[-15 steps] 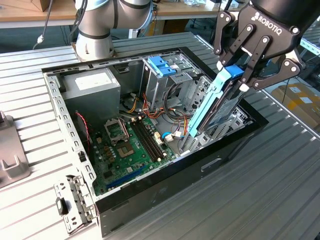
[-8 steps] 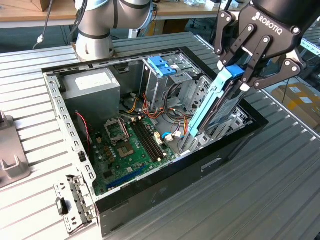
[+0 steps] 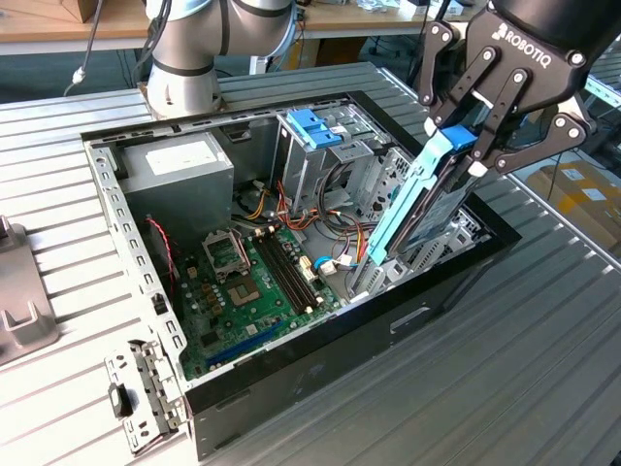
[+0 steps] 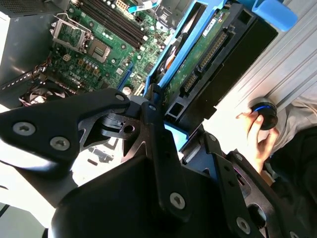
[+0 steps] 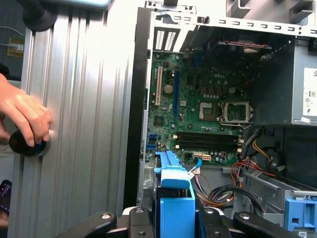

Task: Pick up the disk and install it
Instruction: 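Pick up the disk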

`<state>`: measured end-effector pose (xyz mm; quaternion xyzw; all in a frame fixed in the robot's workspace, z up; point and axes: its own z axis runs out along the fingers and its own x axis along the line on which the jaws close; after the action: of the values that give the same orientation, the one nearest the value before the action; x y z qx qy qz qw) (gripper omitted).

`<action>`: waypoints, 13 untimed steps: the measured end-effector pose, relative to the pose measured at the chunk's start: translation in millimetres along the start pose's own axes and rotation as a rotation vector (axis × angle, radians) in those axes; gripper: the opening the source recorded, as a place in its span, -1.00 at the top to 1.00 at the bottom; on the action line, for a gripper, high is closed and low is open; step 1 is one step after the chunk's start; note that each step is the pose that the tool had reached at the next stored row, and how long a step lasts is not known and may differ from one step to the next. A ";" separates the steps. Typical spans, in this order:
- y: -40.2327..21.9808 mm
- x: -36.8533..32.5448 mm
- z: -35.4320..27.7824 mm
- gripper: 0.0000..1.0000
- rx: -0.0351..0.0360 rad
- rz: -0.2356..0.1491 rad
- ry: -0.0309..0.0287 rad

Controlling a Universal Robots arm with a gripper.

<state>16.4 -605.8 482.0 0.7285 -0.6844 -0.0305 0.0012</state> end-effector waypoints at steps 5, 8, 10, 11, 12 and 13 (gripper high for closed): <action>-2.4 0.2 -0.2 0.26 0.0000 0.000 0.0001; -4.2 0.3 -0.2 0.26 0.0000 0.000 0.0000; -5.5 0.3 -0.3 0.26 0.0000 0.000 0.0000; -6.0 0.4 -0.3 0.26 0.0000 0.000 0.0001; -6.4 0.4 -0.3 0.26 0.0000 0.000 0.0000; -6.8 0.4 -0.3 0.26 0.0000 0.000 0.0000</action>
<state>23.2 -605.8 482.0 0.7285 -0.6844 -0.0305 0.0012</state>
